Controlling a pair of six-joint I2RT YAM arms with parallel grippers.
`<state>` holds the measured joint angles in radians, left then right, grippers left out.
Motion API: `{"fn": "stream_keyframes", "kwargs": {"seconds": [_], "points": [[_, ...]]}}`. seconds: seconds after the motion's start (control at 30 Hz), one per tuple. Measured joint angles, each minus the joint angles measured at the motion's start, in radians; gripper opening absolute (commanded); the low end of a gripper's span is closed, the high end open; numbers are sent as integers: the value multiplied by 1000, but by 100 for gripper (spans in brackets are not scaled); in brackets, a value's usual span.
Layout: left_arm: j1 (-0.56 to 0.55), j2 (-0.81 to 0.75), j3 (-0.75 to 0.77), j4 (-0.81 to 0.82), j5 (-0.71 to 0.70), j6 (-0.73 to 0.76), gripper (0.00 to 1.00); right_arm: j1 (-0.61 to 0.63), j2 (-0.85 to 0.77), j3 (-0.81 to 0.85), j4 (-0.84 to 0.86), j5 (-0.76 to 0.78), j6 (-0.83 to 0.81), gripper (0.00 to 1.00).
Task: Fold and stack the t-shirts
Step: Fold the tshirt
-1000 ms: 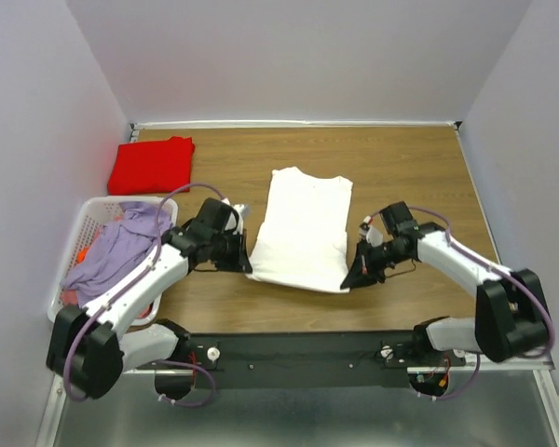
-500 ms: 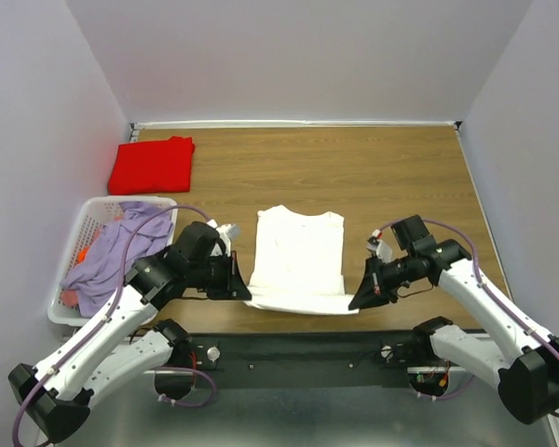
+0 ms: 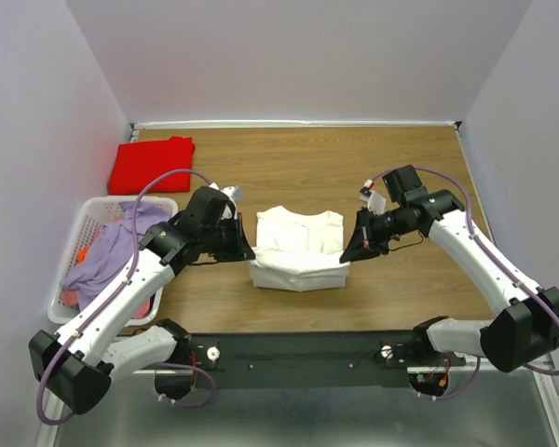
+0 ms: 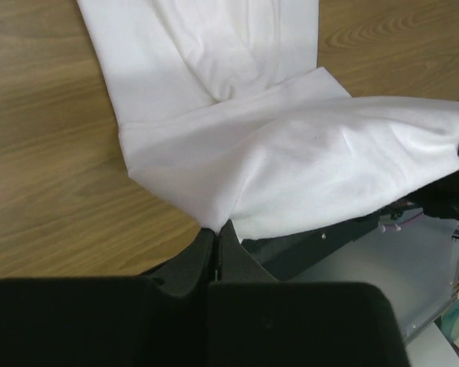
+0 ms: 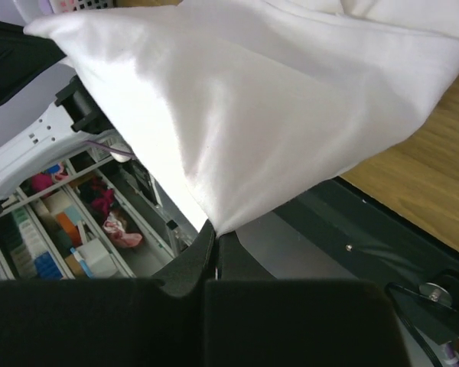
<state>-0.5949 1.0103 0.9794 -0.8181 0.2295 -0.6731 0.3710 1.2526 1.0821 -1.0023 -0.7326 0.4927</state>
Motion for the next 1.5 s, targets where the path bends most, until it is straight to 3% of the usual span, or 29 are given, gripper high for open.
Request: {"fn": "stream_keyframes", "kwargs": {"seconds": [0.4,0.77,1.13,1.2,1.3,1.33,1.43,1.47,1.5], "points": [[174,161,42,130,62,139,0,-122,219,144,3,-38,-94,1],[235,461,106,297,145,208,0,-242,432,154,73,-101,-146,0],[256,688,220,374,119,239,0,-260,653,284,147,-87,-147,1],[256,707,223,385,108,238,7,-260,681,310,153,-82,-147,1],[256,732,223,404,92,236,24,-260,725,332,174,-69,-145,15],[256,747,224,413,84,235,35,-260,736,336,178,-65,-142,25],[259,765,225,422,52,234,53,-262,751,343,189,-39,-143,34],[263,766,225,421,33,230,64,-264,751,346,190,-29,-142,35],[267,764,225,423,24,225,66,-266,750,353,191,-20,-143,37]]}}
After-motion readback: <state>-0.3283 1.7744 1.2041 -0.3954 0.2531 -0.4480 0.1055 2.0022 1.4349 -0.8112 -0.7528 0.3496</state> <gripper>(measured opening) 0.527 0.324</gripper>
